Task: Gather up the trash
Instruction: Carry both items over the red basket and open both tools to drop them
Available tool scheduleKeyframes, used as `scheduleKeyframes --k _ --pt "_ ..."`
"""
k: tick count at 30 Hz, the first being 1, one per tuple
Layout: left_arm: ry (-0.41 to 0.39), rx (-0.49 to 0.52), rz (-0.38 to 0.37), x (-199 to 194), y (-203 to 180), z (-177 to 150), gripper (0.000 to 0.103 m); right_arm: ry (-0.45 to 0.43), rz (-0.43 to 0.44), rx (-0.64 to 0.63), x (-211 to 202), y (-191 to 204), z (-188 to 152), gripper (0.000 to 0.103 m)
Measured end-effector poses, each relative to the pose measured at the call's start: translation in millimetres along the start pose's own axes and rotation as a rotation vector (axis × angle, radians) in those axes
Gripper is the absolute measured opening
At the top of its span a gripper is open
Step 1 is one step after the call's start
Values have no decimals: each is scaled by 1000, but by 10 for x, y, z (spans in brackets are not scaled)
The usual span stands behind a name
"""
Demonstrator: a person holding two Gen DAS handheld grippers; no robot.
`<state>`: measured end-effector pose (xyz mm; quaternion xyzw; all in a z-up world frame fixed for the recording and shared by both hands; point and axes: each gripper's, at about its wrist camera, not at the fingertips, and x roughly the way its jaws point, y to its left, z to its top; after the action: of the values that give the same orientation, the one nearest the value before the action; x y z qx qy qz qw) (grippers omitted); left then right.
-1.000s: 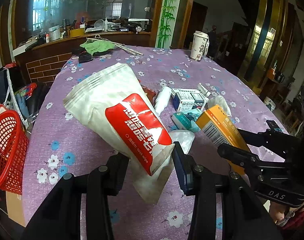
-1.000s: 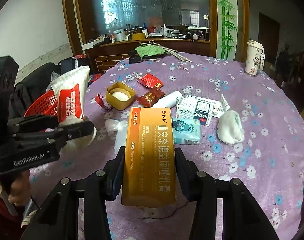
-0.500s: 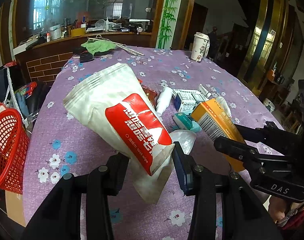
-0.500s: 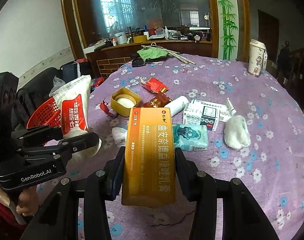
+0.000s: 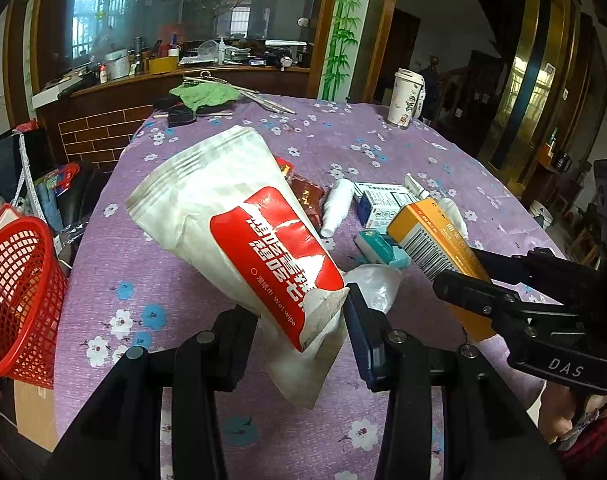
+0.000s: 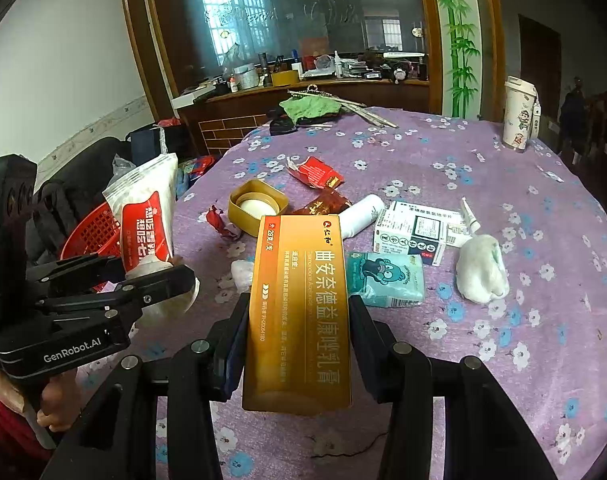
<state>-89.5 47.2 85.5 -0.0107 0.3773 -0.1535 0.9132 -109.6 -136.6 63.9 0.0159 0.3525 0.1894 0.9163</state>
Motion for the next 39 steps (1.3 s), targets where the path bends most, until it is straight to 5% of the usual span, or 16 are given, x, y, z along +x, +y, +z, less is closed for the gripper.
scheduleKeyframes --k 13,26,34,39 --pt "-80 -105 81 -451 589 80 42 34 111 -53 159 408 376 51" --pt "-51 -300 297 -826 2056 -157 42 122 321 -160 910 1744 991 51" --pt "-8 -351 346 -735 2627 -198 42 175 427 -166 1491 2461 1256 51" --pt "-16 -381 349 -759 2737 -252 58 187 482 -136 1776 2700 1328 57"
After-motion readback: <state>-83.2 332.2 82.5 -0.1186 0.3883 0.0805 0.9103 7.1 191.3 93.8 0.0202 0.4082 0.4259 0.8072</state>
